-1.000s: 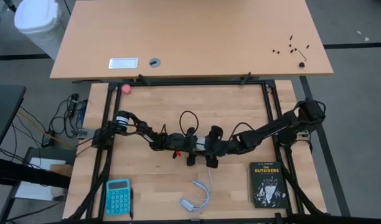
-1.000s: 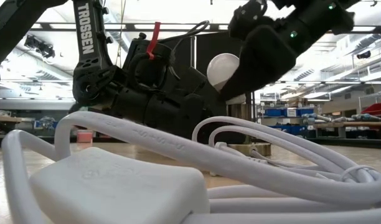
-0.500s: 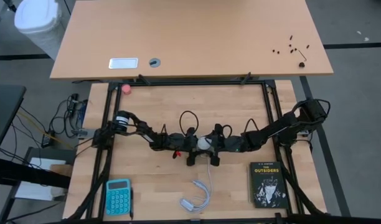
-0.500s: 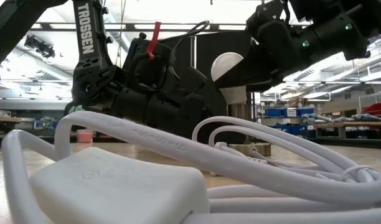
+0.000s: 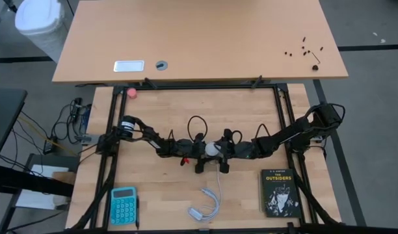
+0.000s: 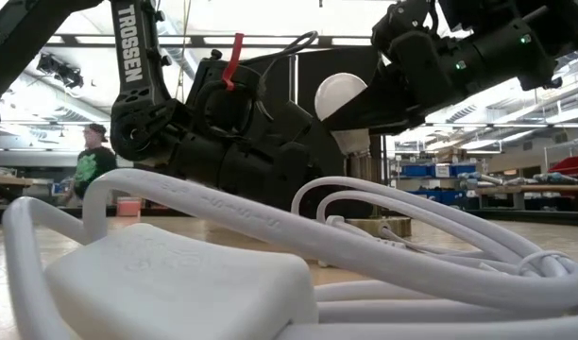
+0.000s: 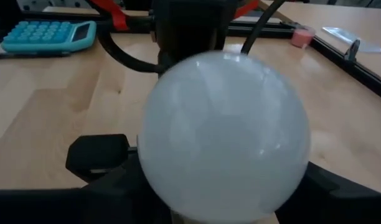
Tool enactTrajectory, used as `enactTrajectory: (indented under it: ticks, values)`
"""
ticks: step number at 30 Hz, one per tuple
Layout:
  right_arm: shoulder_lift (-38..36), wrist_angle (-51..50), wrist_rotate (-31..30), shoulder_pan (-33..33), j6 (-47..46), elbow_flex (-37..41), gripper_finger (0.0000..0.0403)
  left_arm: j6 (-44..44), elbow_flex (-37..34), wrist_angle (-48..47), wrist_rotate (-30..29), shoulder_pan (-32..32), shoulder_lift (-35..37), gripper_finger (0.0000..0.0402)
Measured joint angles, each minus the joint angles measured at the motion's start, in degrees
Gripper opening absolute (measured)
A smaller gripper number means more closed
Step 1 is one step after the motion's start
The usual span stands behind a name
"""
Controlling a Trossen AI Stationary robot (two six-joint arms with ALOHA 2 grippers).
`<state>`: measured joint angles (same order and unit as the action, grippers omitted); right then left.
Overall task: Screw lightbulb
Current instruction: Insert the white lightbulb into the silver lamp
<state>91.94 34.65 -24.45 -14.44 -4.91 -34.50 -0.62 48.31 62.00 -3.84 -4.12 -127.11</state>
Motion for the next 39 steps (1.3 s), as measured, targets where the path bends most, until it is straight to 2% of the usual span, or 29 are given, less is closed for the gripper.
enactTrajectory:
  ticks: [7, 14, 19, 26, 31, 39]
  values:
    - [0.0, 0.2, -0.3, 0.0, -1.6, 1.0, 0.0230, 0.0, 0.0, 0.0, 0.0, 0.0, 0.0, 0.0209]
    - [0.0, 5.0, -4.0, -0.9, -2.9, 3.9, 0.0229, 0.0, 0.0, 0.1, -0.4, 0.0, 0.0, 0.0209]
    - [0.8, 8.7, -5.0, -0.7, -3.9, 5.7, 0.0229, -1.3, 0.0, 1.3, -3.8, -0.2, 0.0, 0.0209]
    - [0.8, 7.1, -4.9, 0.4, -3.3, 5.8, 0.0229, -4.2, -0.1, 2.0, -9.0, -0.5, -0.1, 0.0209]
    - [0.8, 4.8, -4.6, 2.4, -6.8, 5.8, 0.0229, -5.8, -0.1, 1.9, -14.9, -0.8, -0.1, 0.0209]
    - [0.8, 2.8, -4.0, 3.7, -8.5, 3.8, 0.0230, -6.9, 0.8, 1.1, -18.7, -0.9, -0.1, 0.0209]
